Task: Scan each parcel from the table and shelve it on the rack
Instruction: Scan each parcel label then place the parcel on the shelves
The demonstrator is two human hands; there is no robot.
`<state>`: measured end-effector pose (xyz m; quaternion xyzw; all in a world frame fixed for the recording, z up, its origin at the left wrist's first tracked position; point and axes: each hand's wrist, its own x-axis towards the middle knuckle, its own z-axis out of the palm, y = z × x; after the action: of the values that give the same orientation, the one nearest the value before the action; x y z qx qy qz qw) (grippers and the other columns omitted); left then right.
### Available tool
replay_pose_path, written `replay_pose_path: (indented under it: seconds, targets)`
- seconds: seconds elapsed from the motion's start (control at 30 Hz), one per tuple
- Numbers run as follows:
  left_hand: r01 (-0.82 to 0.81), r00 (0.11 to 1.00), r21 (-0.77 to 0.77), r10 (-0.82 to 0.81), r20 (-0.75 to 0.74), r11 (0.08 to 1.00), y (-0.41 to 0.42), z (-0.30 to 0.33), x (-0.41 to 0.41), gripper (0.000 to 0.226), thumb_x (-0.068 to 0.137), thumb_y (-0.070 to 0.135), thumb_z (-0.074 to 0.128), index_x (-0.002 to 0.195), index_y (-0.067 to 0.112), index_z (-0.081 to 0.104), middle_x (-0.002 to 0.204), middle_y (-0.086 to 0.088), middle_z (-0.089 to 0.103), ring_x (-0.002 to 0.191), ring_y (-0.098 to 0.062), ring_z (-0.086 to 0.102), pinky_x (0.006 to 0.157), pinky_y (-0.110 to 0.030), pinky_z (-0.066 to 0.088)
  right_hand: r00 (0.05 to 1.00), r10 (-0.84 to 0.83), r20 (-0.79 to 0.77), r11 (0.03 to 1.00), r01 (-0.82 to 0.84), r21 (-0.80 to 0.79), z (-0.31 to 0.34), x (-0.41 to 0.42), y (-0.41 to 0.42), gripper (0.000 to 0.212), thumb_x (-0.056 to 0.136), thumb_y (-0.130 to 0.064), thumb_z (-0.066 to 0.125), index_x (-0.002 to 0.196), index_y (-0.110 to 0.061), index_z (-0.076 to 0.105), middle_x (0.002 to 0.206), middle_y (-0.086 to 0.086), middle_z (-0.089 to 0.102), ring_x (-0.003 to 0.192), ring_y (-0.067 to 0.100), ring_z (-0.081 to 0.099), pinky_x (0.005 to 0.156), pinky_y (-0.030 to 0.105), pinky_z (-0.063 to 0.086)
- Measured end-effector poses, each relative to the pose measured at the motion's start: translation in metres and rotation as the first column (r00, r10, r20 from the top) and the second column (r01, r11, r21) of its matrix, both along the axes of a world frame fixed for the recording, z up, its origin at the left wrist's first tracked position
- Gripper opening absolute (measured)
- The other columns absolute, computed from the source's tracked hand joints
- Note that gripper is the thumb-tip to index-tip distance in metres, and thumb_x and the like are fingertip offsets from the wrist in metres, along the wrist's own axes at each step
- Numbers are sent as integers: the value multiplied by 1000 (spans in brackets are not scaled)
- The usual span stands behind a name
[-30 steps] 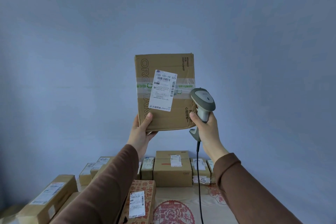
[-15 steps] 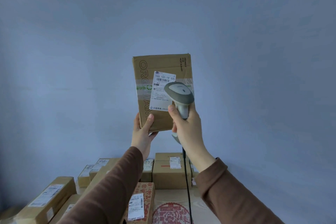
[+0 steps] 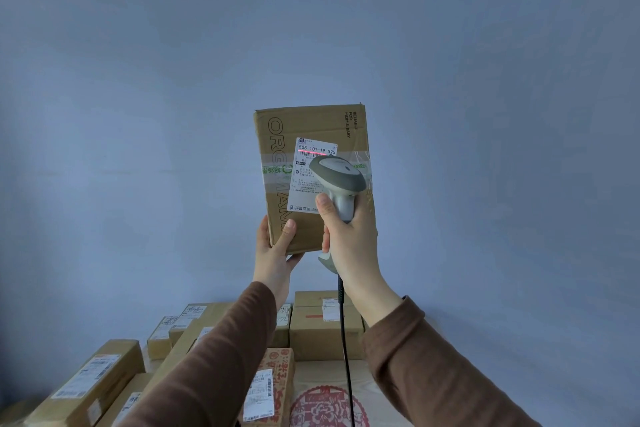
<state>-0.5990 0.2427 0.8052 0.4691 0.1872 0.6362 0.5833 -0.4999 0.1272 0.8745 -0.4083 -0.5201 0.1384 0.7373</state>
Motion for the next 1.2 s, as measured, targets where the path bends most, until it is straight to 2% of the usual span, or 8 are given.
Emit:
replay_pose_path:
  seconds: [0.33,0.57,0.67,0.73,0.87,0.97,1.1,1.2]
  targets:
    - [10,1000,-9,-10,-5,1000,0,-2,8,72,86,38,77,150,28,46,144,-8,60,129,-27,63,105,-50,55,1000,-9,16,1000,9,-17,-2,9,1,32,96,-44,67,113,-19,58,72,-8,59,46,8,54,49,26,49]
    - [12,1000,-10,-12,-17,1000,-1,-2,12,69,89,37,76,150,29,46,142,-8,62,127,-27,65,105,-48,55,1000,-8,21,1000,9,-13,-3,16,2,26,96,-43,67,112,-23,58,69,-5,58,45,13,52,50,34,51]
    - [4,1000,-14,-4,-21,1000,0,-2,12,67,91,36,77,150,29,46,144,-7,61,128,-27,64,106,-51,54,999,-7,42,1000,7,-3,-6,20,3,29,95,-45,67,114,-24,59,69,-6,59,48,10,54,50,27,50]
    - [-1,1000,-14,1,-16,1000,-1,-1,11,69,90,36,79,150,29,46,143,-6,62,128,-26,64,106,-50,54,999,-5,49,1000,5,2,-10,25,5,30,93,-49,68,115,-30,59,73,-8,60,55,10,57,55,27,51]
    - [-37,999,-20,37,-17,999,-5,3,1,61,95,33,74,150,27,47,142,-3,63,127,-21,65,105,-49,55,998,-46,36,999,47,-24,-20,43,11,40,83,-62,71,110,-32,61,75,-20,59,72,16,59,70,41,54]
    - [-86,996,-33,85,-32,996,-8,7,-14,62,94,36,76,149,28,48,143,-2,62,128,-21,64,102,-46,57,996,-78,-35,997,77,-30,-27,57,18,31,85,-49,77,106,-32,61,79,-14,62,77,19,61,76,45,54]
    - [-165,986,-65,164,-12,984,-17,15,-38,60,94,35,76,147,25,50,140,-4,65,126,-22,65,99,-45,58,991,-63,-115,997,56,-61,-34,58,29,30,89,-28,79,108,-20,58,88,-9,63,82,10,62,81,36,51]
    - [-206,978,-92,207,5,974,-36,21,-61,55,96,33,73,145,21,51,138,-6,67,122,-22,68,100,-44,58,984,60,-167,992,-78,-102,-41,38,36,35,89,-24,79,117,-23,57,107,-9,67,96,6,64,86,30,50]
